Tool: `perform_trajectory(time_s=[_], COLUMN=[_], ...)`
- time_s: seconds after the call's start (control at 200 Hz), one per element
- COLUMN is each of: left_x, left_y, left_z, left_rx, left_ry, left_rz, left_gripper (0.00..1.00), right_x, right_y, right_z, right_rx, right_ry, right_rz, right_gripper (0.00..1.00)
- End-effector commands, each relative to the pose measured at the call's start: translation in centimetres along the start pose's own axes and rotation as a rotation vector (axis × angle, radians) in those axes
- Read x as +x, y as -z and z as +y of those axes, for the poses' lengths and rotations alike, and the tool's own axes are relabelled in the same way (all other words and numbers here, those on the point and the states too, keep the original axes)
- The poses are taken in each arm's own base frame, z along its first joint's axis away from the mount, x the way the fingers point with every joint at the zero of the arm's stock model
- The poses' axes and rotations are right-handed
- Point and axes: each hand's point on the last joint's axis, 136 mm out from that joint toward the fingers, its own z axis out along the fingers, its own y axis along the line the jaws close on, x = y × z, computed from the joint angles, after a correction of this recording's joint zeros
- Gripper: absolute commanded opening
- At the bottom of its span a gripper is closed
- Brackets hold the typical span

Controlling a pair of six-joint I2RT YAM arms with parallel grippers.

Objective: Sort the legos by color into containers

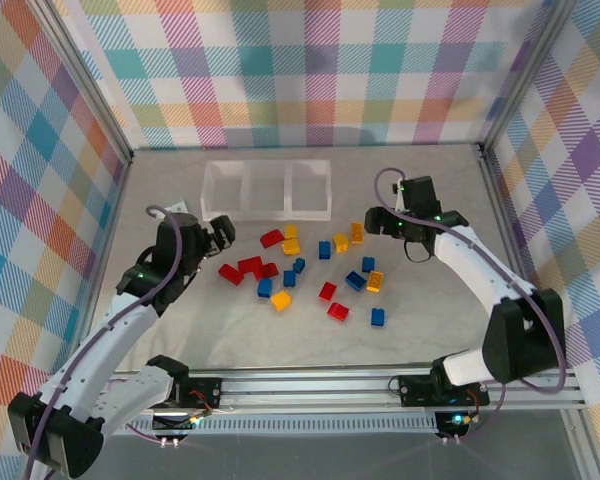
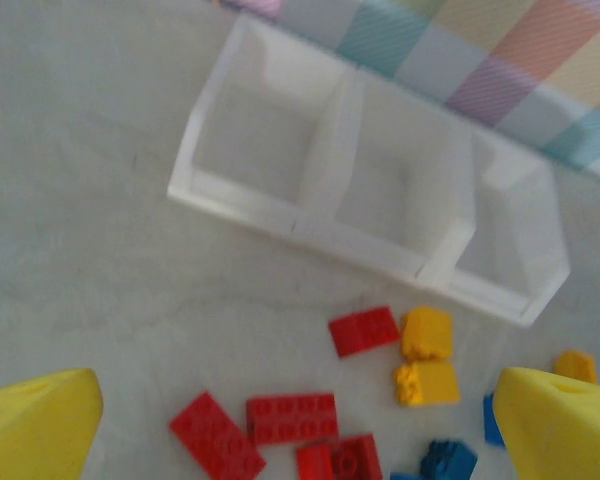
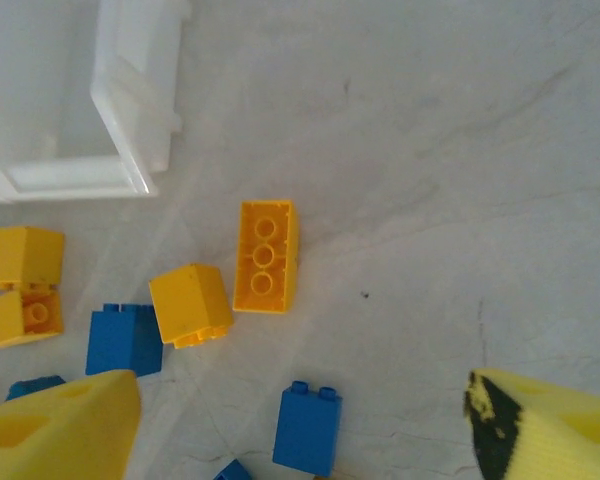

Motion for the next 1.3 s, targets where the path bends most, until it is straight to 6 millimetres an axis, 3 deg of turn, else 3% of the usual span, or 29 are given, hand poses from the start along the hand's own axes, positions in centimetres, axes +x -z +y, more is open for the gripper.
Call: perform_trajectory(time_s=[0.0,0.255,0.555,0.795,1.075,1.295], left_x=[1.6,2.5,2.8,3.2,3.4,3.7], left_y=[0.0,-0.3,0.1,0.0,0.2,0.5], left_z=[0.1,-1.7,-2.5,-2.6,-3.0,-2.9], left_rx=[-0.045,-0.017,-0.018,-0.082,-0.080,-0.093], left_ry=[-0.018,-0.078,-0.121,-0.187,-0.206,-0.226], left_rz=[0.094,0.157,0.155,0.164,0.165,0.169], left_gripper=[1.00,1.00,1.00,1.00,1.00,1.00], right_x=[0.5,2.1,3.5,3.9,4.0,3.6], right_y=[-1.4,-6.7,-10.1,-11.6,-12.7,-13.4], right_z=[0.7,1.3,1.9,2.1,2.0,1.9], right_rx=[0.016,0.049,0.050,0.049,0.061,0.077], right_ry=[-0.008,0.014,0.035,0.033,0.048,0.055], right_rz=[0.069,0.189,0.255,0.279,0.298,0.310], right_gripper=[0.78,0.65,0.61,0.59,0.50,0.53])
